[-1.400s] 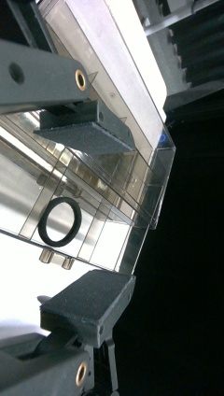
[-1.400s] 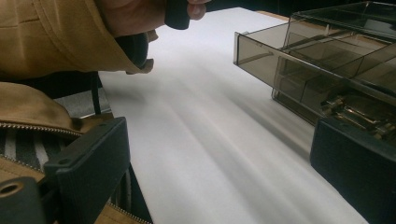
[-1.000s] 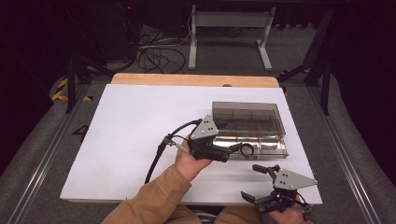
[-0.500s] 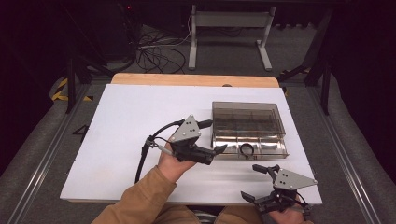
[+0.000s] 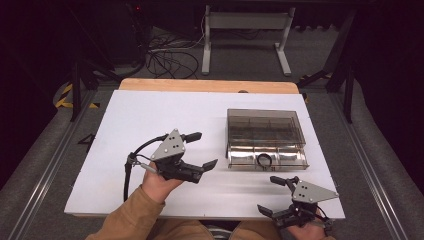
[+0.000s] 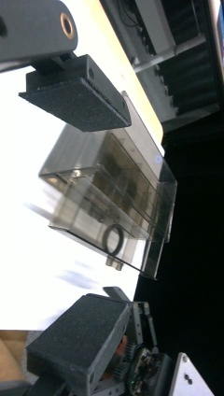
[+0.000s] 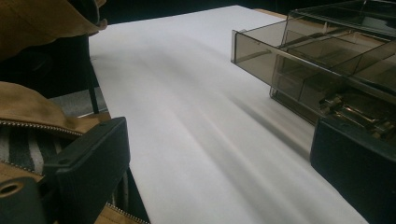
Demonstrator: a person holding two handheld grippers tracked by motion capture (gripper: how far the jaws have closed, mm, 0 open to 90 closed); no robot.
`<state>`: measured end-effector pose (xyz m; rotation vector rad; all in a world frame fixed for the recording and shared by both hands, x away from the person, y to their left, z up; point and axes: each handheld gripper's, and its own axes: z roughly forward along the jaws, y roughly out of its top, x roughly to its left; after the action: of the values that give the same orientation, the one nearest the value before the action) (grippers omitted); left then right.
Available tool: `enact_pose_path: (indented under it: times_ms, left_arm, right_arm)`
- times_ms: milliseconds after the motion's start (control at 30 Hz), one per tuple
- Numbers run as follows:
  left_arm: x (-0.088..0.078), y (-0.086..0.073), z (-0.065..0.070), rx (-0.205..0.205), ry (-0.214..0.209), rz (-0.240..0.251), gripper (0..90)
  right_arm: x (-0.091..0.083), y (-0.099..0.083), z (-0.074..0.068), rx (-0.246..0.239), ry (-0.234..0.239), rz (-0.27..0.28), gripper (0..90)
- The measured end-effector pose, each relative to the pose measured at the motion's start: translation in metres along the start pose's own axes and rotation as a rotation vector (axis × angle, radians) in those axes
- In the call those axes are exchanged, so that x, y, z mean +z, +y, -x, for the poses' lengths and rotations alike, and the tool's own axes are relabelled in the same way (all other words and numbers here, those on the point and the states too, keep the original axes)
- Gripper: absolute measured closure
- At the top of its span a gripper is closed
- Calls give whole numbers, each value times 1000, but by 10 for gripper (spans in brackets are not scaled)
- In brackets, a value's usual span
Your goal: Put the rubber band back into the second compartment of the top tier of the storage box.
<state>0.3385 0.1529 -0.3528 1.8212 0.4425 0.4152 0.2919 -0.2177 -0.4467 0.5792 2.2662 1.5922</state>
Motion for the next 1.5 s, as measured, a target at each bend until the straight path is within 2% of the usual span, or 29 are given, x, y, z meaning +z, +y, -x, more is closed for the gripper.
enact_pose_path:
  times_ms: [100, 333, 567, 733, 933, 1033, 1167, 1300, 1500]
  left_arm:
    - [-9, -5, -1, 11, 10, -11, 121]
    - [-28, -21, -3, -7, 28, -22, 108]
    - [-44, -39, -5, -25, 68, -20, 107]
    - [-56, -55, -6, -45, 82, -27, 107]
    - [-71, -75, -4, -33, 92, -29, 103]
    - [-79, -86, -3, -39, 97, -26, 99]
    - [-87, -102, -4, -54, 103, -31, 95]
    - [-94, -114, -6, -85, 115, -35, 90]
    - [-101, -123, -6, -58, 159, -38, 87]
  right_arm:
    - [0, 0, 0, 2, -2, 1, 57]
    - [1, 0, 1, 7, -2, 1, 57]
    - [0, 0, 1, 12, 3, 3, 57]
    - [1, -1, 2, 14, 3, 4, 57]
    - [0, -1, 3, 19, 1, 5, 57]
    - [1, -1, 3, 18, 1, 3, 57]
    - [1, -1, 3, 20, 1, 2, 57]
    - [1, -1, 4, 24, 0, 0, 57]
    - [1, -2, 5, 25, -3, 2, 57]
